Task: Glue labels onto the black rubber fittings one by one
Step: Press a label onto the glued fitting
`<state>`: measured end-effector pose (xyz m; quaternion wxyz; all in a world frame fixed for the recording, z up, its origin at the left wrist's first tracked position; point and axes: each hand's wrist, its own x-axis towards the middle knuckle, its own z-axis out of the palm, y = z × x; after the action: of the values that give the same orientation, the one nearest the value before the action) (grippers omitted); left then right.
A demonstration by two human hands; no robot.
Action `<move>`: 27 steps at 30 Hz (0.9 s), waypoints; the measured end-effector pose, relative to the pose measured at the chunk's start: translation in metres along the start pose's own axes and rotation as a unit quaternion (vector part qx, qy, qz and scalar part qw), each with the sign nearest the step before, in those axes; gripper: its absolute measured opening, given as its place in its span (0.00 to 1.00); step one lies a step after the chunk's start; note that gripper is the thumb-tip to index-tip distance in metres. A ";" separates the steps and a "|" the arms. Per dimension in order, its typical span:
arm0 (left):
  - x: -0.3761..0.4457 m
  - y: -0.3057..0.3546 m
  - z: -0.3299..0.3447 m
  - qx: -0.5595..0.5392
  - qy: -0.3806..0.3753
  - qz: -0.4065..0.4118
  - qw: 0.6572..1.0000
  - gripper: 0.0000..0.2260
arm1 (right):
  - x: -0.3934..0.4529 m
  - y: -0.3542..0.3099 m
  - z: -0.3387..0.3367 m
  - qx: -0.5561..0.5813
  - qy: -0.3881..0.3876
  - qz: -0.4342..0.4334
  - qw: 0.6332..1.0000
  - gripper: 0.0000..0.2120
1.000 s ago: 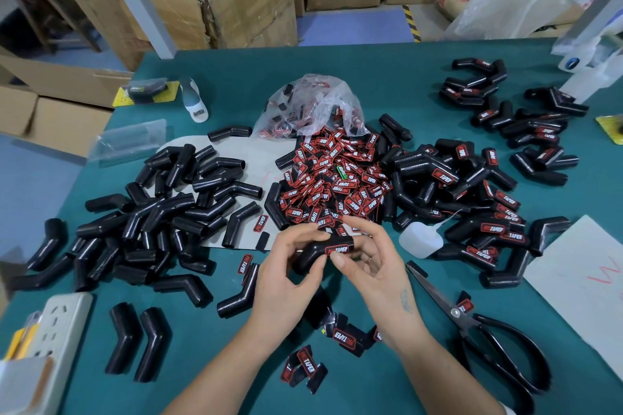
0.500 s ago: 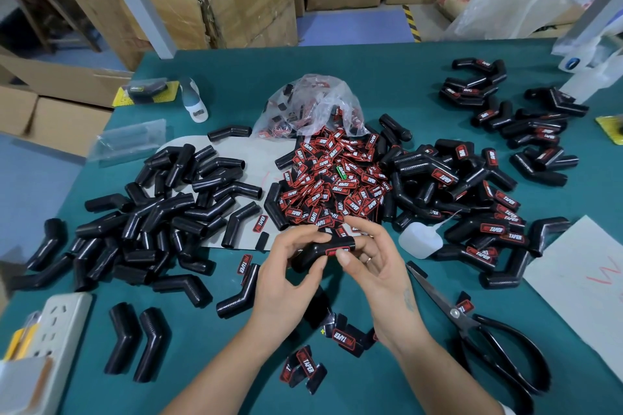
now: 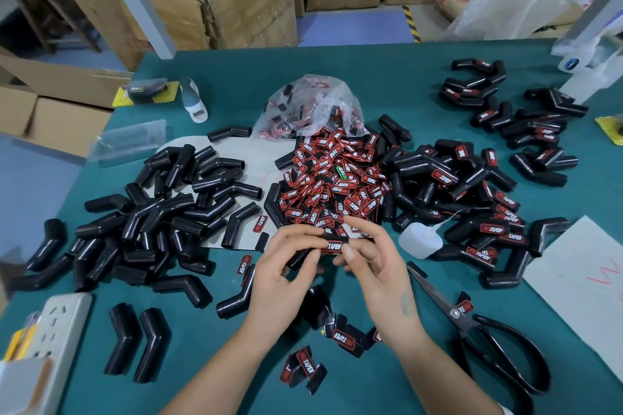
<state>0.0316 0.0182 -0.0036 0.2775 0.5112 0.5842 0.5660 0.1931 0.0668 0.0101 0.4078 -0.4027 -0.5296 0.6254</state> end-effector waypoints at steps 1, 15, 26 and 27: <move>0.000 -0.001 0.000 0.002 0.000 -0.003 1.000 0.08 | 0.000 0.000 0.001 -0.006 0.000 -0.008 1.000 0.17; 0.030 0.016 -0.002 -0.016 0.038 0.010 0.999 0.15 | 0.001 0.007 0.008 0.070 0.078 -0.015 0.994 0.13; 0.127 0.049 0.121 0.109 -0.166 0.066 0.978 0.21 | 0.005 0.012 0.009 -0.084 0.033 0.067 0.994 0.11; 0.129 0.046 0.127 0.134 -0.169 0.079 0.973 0.21 | 0.006 0.012 0.007 -0.090 0.033 0.071 0.993 0.12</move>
<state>0.1176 0.1766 0.0469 0.2552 0.6769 0.5570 0.4080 0.1831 0.0683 -0.0015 0.3411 -0.4951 -0.5401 0.5889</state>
